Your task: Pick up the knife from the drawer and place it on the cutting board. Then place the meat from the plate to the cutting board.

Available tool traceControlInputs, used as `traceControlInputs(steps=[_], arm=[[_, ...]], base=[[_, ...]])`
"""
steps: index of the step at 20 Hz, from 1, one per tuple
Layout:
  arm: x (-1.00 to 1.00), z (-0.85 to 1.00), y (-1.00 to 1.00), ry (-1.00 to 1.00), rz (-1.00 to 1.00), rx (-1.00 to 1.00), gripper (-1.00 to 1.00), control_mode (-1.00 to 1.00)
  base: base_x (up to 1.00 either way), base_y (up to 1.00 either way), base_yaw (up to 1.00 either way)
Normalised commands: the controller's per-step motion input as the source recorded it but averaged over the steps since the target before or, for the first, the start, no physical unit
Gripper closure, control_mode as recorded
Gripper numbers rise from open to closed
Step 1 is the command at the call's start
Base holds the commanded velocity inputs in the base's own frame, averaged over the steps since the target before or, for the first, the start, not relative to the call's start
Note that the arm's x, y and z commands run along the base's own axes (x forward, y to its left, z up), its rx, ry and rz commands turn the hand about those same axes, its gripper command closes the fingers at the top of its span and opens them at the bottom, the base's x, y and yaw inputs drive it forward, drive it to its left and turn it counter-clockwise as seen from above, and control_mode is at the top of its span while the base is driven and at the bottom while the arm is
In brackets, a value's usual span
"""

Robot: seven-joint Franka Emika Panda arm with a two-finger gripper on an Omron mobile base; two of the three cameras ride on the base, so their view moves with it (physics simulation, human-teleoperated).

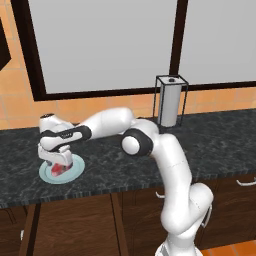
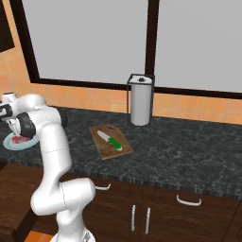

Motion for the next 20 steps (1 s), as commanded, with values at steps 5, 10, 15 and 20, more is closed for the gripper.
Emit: traceControlInputs(steps=[5, 10, 15, 20], arm=[[0.0, -0.42, 0.0, 0.0, -0.06, 0.0, -1.0, -1.0], [0.0, -0.34, 0.0, -0.05, 0.0, 0.0, -1.0, -1.0], [0.0, -0.03, 0.0, -0.04, 0.0, 0.0, 1.0, -1.0], [0.0, -0.01, 0.0, -0.03, 0.0, 0.0, 1.0, -1.0]], base=[[0.0, 0.0, 0.0], [0.0, 0.0, 0.0], [0.0, 0.0, 0.0], [0.0, 0.0, 0.0]])
